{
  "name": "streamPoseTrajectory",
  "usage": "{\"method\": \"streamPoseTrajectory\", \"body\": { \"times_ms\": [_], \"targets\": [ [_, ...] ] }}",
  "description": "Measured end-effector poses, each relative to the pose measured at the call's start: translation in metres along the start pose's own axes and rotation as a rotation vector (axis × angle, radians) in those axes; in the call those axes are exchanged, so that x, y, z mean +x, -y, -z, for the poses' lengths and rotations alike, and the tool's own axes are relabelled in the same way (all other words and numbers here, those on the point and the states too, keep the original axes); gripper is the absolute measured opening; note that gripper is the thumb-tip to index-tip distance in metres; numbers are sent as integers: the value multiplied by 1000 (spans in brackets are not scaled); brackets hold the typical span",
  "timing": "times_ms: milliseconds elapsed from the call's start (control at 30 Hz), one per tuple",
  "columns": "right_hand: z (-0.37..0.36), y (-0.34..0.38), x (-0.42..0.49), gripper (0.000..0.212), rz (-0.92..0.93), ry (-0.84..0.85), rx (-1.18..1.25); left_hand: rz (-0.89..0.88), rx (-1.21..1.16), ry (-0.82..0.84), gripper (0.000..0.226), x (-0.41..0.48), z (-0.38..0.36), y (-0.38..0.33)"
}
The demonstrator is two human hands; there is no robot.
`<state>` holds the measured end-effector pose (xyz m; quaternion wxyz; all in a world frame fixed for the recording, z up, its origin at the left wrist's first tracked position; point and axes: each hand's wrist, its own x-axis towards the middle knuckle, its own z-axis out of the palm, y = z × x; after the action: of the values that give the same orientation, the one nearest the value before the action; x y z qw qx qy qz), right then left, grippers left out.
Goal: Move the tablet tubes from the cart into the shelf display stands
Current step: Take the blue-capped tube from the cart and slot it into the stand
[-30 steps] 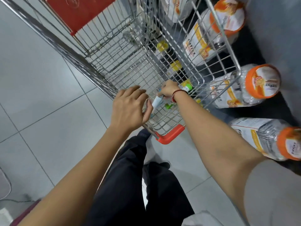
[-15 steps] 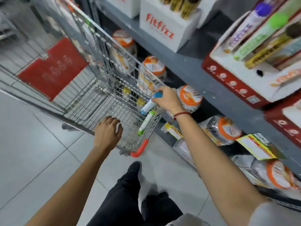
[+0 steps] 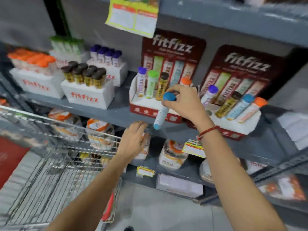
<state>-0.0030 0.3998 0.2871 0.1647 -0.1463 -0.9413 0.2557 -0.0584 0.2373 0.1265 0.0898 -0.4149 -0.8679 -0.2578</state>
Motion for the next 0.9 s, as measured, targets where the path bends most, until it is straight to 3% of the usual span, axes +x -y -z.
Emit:
{"method": "streamPoseTrajectory", "body": {
  "times_ms": [100, 400, 600, 900],
  "targets": [
    [26, -16, -1, 26, -26, -33, -41, -97, 2, 52, 39, 21, -15, -18],
    [61, -43, -1, 27, -4, 98, -112, -229, 81, 169, 46, 23, -49, -18],
    [62, -40, 3, 9, 16, -8, -143, -247, 128, 226, 53, 23, -52, -11],
    [62, -39, 17, 28, 32, 46, -182, -234, 122, 231, 54, 23, -50, -6]
  ]
}}
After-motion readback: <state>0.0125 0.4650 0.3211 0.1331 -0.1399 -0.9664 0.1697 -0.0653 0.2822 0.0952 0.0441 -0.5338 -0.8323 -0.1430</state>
